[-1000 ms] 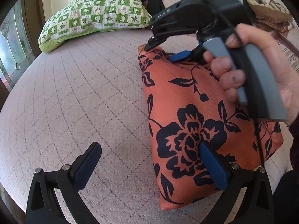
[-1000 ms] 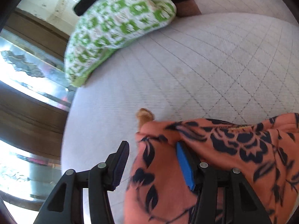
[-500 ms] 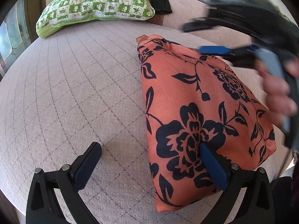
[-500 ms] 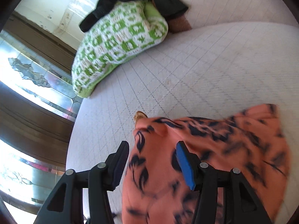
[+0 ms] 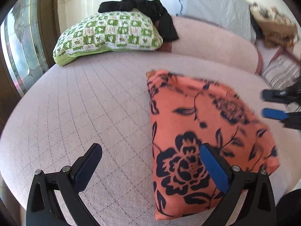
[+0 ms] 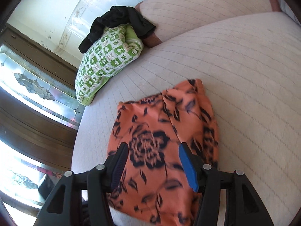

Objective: Fold small clothes
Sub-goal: 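Pat the folded dress flat with both grippers and release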

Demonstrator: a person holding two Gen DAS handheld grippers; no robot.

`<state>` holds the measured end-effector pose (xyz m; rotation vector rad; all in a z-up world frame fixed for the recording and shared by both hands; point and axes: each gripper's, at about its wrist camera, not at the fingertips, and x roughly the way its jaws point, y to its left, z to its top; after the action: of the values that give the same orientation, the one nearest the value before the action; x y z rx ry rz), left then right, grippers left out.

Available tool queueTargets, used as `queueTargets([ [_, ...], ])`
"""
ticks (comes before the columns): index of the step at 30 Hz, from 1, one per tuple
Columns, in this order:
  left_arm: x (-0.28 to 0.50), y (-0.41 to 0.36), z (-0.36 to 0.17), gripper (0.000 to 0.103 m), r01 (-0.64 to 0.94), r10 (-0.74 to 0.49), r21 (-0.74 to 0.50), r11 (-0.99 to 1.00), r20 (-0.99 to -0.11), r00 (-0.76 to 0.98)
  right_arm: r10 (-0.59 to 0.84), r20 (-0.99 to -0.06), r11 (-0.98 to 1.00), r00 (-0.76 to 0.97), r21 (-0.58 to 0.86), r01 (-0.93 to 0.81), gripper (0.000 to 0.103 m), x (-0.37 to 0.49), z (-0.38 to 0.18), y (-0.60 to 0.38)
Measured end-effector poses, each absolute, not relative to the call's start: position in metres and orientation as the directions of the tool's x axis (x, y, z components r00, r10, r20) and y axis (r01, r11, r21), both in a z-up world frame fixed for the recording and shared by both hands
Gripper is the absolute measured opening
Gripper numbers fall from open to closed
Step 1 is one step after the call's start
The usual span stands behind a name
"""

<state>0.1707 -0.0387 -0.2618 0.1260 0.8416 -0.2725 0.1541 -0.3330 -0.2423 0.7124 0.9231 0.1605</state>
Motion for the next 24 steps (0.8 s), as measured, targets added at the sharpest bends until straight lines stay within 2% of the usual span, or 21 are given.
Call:
queueTargets([
  [2,0.173,-0.047,-0.272,0.103,0.306,-0.161,0.045,0.951,-0.773,0.614,0.442,-0.658,0.742,0.610,0.650,0.164,0.063,0.139,-0.248,-0.331],
  [5,0.163,-0.049,-0.274,0.103,0.304,-0.146,0.080,0.949,-0.745,0.651,0.449,-0.671,0.726,0.590,0.659,0.196,0.066,0.123,-0.266,-0.331],
  [9,0.164,-0.045,-0.279,0.103,0.291,-0.161,0.040,0.956,-0.758,0.632,0.464,-0.715,0.693,0.523,0.661,0.287,0.070,0.107,-0.307,-0.341],
  [11,0.168,-0.041,-0.280,0.103,0.268,-0.176,-0.010,0.963,-0.778,0.603,0.475,-0.663,0.666,0.579,0.701,0.256,0.070,0.093,-0.309,-0.348],
  [13,0.170,-0.037,-0.280,0.103,0.236,-0.178,-0.049,0.971,-0.806,0.565,0.471,-0.655,0.658,0.590,0.707,0.260,0.071,0.087,-0.305,-0.353],
  [15,0.169,-0.037,-0.275,0.103,0.213,-0.164,-0.053,0.976,-0.820,0.548,0.495,-0.585,0.633,0.642,0.749,0.194,0.071,0.081,-0.293,-0.357],
  [19,0.157,-0.038,-0.249,0.103,0.217,-0.150,-0.023,0.976,-0.791,0.593,0.518,-0.463,0.607,0.719,0.791,0.072,0.071,0.073,-0.268,-0.358],
  [24,0.158,-0.035,-0.218,0.103,0.200,-0.128,0.002,0.980,-0.766,0.630,0.559,-0.391,0.564,0.732,0.826,0.011,0.071,0.074,-0.261,-0.353],
])
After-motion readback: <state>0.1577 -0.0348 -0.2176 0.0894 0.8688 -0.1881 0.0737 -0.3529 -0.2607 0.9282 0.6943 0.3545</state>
